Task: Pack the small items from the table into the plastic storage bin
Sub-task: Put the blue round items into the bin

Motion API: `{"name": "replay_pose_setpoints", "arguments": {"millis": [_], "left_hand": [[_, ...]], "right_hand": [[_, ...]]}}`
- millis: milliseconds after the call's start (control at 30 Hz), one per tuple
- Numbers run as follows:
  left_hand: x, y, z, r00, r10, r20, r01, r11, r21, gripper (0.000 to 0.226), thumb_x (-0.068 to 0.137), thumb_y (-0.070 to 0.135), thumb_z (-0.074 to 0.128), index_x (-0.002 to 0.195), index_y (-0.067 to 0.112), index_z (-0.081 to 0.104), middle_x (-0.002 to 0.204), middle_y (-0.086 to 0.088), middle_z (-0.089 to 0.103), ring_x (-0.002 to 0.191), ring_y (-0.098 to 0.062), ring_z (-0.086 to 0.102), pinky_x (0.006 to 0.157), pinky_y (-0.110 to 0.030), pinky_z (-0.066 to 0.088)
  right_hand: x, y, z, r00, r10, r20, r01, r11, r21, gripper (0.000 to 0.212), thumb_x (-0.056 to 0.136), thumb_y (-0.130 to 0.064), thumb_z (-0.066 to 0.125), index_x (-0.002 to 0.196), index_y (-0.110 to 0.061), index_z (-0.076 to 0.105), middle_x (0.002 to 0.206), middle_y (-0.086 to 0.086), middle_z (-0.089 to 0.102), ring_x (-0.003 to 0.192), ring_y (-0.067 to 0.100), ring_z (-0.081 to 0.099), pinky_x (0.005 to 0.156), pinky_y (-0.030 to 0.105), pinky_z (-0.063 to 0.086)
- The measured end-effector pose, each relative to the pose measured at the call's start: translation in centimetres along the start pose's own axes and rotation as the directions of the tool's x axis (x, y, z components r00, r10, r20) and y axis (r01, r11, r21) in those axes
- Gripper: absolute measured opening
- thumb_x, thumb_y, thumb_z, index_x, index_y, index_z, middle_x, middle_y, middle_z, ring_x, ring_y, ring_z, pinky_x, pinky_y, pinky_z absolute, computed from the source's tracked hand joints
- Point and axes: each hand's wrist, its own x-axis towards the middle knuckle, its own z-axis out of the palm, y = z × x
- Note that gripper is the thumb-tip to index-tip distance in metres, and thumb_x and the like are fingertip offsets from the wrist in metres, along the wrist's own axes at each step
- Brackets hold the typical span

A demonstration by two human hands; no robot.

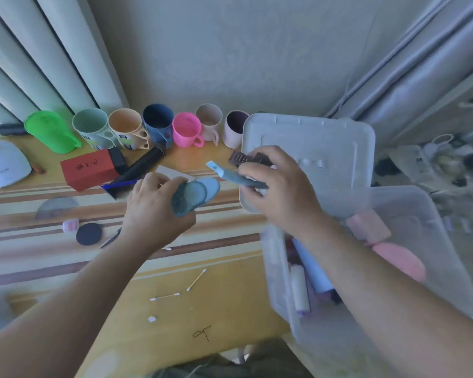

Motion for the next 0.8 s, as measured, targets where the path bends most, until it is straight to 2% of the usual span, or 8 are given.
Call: {"name": "replay_pose_setpoints", "arguments": {"millis": [100,167,233,333,400,500,667,800], "left_hand": [[-0.8,5.6,-0.1,0.997,0.073,-0.011,-0.073,0.996,-0.046,0.076,0.066,0.049,0.079,0.137,0.033,0.055,0.118,0.002,0.047,0.11,-0.026,0.047,0.098,-0.044,0.045],[-1.7,9.1,0.7,0.992,0.124,-0.011,-0.125,0.99,-0.065,0.076,0.066,0.05,0.08,0.136,0.034,0.056,0.117,0.003,0.047,0.106,-0.025,0.049,0.095,-0.043,0.046],[-2.9,12.5,1.8,0.987,0.159,0.025,-0.158,0.986,-0.053,0.076,0.066,0.054,0.077,0.136,0.037,0.055,0.113,0.006,0.045,0.104,-0.023,0.048,0.092,-0.042,0.047],[-5.0,16.6,3.9,0.983,0.173,0.053,-0.173,0.985,-0.018,0.074,0.065,0.059,0.073,0.134,0.038,0.055,0.111,0.008,0.046,0.103,-0.021,0.048,0.089,-0.04,0.048],[-6.3,18.8,5.3,0.983,0.175,0.055,-0.175,0.985,-0.013,0.074,0.064,0.057,0.073,0.133,0.036,0.057,0.112,0.007,0.049,0.104,-0.022,0.05,0.089,-0.038,0.047],[-7.6,21.4,7.2,0.983,0.177,0.05,-0.177,0.984,0.006,0.075,0.061,0.06,0.067,0.131,0.033,0.062,0.109,0.005,0.051,0.104,-0.025,0.053,0.091,-0.041,0.049],[-8.7,24.4,8.8,0.984,0.15,0.093,-0.156,0.986,0.057,0.09,0.056,0.078,0.052,0.132,0.032,0.061,0.112,0.003,0.052,0.104,-0.025,0.052,0.091,-0.042,0.047],[-8.8,25.6,9.6,0.987,0.118,0.111,-0.13,0.986,0.105,0.086,0.058,0.075,0.051,0.134,0.034,0.059,0.115,0.003,0.052,0.104,-0.024,0.051,0.09,-0.041,0.046]], "right_hand": [[-3.7,4.1,-6.2,0.995,0.094,0.023,-0.092,0.994,-0.057,0.029,0.079,-0.007,0.075,0.104,-0.02,0.077,0.11,0.007,0.06,0.095,0.03,0.064,0.079,0.039,0.054],[-7.5,7.1,-9.3,0.964,0.223,0.143,-0.214,0.974,-0.075,0.03,0.078,-0.009,0.079,0.104,-0.025,0.075,0.106,-0.001,0.057,0.091,0.022,0.06,0.076,0.037,0.051],[-12.0,9.2,-11.1,0.882,0.348,0.316,-0.337,0.937,-0.091,0.032,0.078,-0.015,0.08,0.1,-0.037,0.072,0.099,-0.012,0.052,0.087,0.011,0.053,0.075,0.034,0.047],[-18.9,10.4,-11.6,0.738,0.317,0.595,-0.32,0.942,-0.105,0.028,0.08,-0.024,0.074,0.101,-0.042,0.068,0.1,-0.015,0.05,0.089,0.006,0.052,0.081,0.038,0.051],[-22.5,10.6,-11.0,0.676,0.227,0.701,-0.212,0.971,-0.109,0.024,0.083,-0.031,0.072,0.106,-0.039,0.068,0.103,-0.013,0.05,0.091,0.012,0.056,0.075,0.037,0.047],[-24.4,11.3,-10.5,0.681,0.155,0.715,-0.129,0.987,-0.091,0.024,0.085,-0.029,0.073,0.108,-0.034,0.071,0.106,-0.009,0.05,0.098,0.021,0.058,0.07,0.033,0.036],[-24.9,12.6,-11.3,0.677,0.113,0.727,-0.161,0.987,-0.002,0.033,0.079,-0.038,0.086,0.105,-0.032,0.068,0.106,-0.007,0.049,0.096,0.02,0.057,0.077,0.036,0.049],[-25.8,14.8,-12.2,0.684,0.142,0.716,-0.225,0.974,0.022,0.017,0.091,-0.033,0.067,0.108,-0.035,0.065,0.111,-0.013,0.049,0.095,0.016,0.057,0.084,0.043,0.053]]}}
